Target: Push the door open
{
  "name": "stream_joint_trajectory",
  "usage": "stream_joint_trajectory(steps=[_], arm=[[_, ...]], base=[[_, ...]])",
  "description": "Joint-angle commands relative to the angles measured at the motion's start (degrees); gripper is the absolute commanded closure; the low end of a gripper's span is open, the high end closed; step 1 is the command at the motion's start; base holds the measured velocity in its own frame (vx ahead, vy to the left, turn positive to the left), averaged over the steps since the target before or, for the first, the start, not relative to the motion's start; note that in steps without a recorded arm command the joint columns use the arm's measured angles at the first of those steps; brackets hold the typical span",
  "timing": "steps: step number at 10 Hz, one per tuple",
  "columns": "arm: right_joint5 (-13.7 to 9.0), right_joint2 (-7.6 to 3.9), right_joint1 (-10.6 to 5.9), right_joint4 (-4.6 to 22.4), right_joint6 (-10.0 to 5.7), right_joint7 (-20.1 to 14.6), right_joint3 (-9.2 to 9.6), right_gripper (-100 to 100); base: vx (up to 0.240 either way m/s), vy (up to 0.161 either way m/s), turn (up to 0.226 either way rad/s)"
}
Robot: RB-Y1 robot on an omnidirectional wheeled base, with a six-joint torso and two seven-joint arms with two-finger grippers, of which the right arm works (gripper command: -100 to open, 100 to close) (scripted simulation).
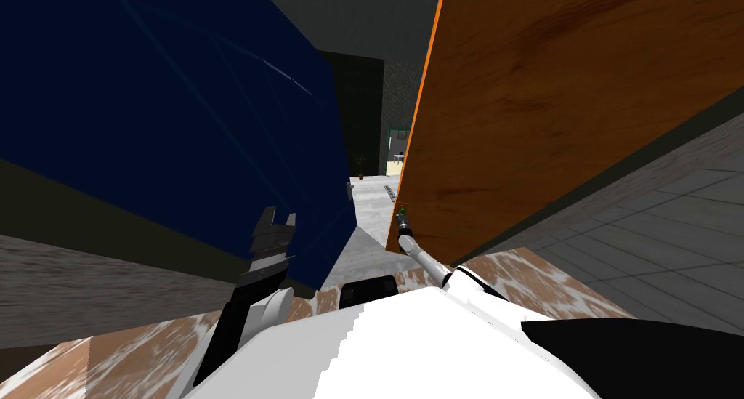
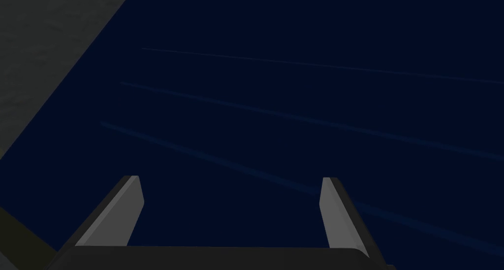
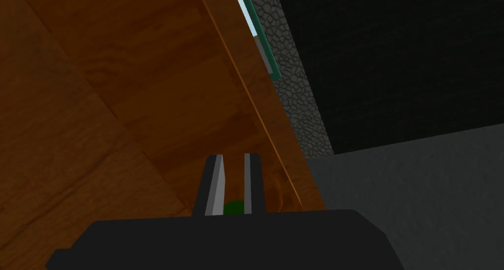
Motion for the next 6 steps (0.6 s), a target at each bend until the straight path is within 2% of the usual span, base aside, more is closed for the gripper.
stream_joint_trajectory(steps=[1,2,3,5,6], arm=[[-0.9,-0.96,0.73,-2.9,0.26,1.7,-1.72,100],[-1.8,-0.74,0.28,-2.8,0.67,-0.7,-1.23,100],[-1.8,-0.74,0.28,-2.8,0.67,-0.7,-1.23,100],[-3.6,-0.30,-0.59,-2.1,1.47,-4.9,-0.26,100],[-3.6,-0.30,-0.59,-2.1,1.47,-5.5,-0.26,100]], base=[[0.026,0.004,-0.010],[0.039,-0.004,-0.068],[0.038,0.010,-0.027],[0.059,-0.004,-0.053],[0.061,0.002,-0.038]])
